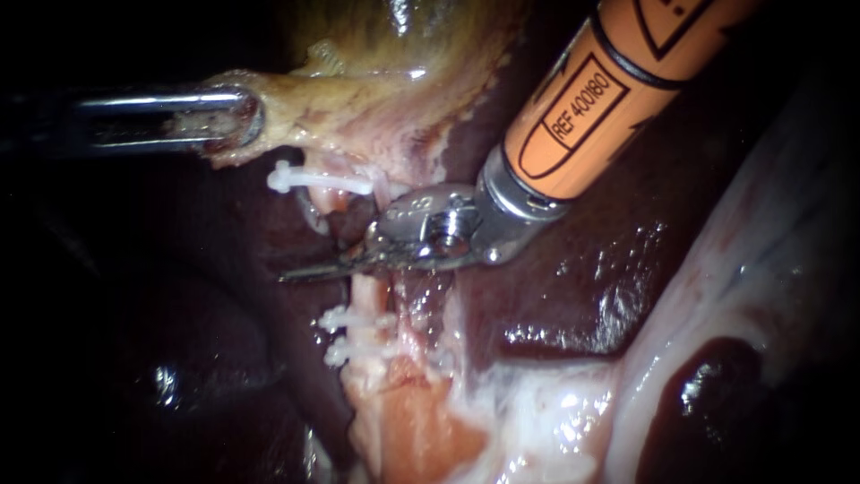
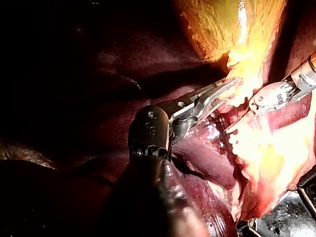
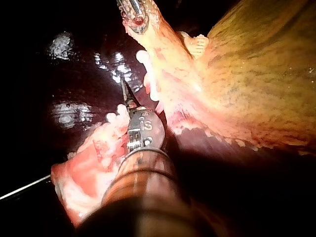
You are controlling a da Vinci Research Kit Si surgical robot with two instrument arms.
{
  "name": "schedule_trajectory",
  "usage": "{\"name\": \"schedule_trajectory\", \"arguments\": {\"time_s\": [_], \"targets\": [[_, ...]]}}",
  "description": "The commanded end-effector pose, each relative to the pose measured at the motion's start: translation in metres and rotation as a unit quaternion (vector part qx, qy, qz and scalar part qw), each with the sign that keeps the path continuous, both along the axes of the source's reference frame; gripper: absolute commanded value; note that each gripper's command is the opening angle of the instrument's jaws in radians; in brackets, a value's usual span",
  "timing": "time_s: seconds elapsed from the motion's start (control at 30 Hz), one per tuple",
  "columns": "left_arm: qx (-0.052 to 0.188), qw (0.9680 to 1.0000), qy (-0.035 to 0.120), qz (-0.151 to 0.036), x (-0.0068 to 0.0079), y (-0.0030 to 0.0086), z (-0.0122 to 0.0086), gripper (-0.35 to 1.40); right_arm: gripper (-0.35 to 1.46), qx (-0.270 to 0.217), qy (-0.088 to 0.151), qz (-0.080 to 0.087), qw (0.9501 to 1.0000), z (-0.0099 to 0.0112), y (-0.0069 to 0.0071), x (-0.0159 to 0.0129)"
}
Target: Go back from the cut left tube
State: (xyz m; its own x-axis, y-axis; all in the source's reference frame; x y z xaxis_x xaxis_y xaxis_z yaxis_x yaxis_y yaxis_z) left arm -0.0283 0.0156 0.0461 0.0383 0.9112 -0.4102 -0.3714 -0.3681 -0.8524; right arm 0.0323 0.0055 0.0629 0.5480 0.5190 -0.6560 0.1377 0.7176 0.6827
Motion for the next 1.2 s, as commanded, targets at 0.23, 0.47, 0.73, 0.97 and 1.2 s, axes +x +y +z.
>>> {"name": "schedule_trajectory", "arguments": {"time_s": [0.23,0.47,0.73,0.97,1.2], "targets": [[0.000,1.0000,0.000,0.000,0.0002,0.0000,0.0000,-0.35,1.16,0.005,0.035,0.035,0.9988,-0.0004,-0.0002,0.0006],[0.000,1.0000,0.000,0.001,0.0003,0.0000,0.0002,-0.35,1.43,-0.007,0.043,0.029,0.9986,-0.0009,-0.0006,0.0004],[0.000,1.0000,-0.001,0.001,0.0005,0.0000,0.0003,-0.35,1.45,-0.066,0.038,0.061,0.9952,-0.0043,-0.0008,-0.0054],[0.000,1.0000,-0.001,0.002,0.0006,0.0001,0.0004,-0.35,1.45,-0.088,0.014,0.098,0.9912,-0.0094,0.0010,-0.0117],[0.000,1.0000,-0.001,0.002,0.0006,0.0001,0.0004,-0.35,1.45,-0.137,-0.076,0.068,0.9853,-0.0117,0.0010,-0.0181]]}}
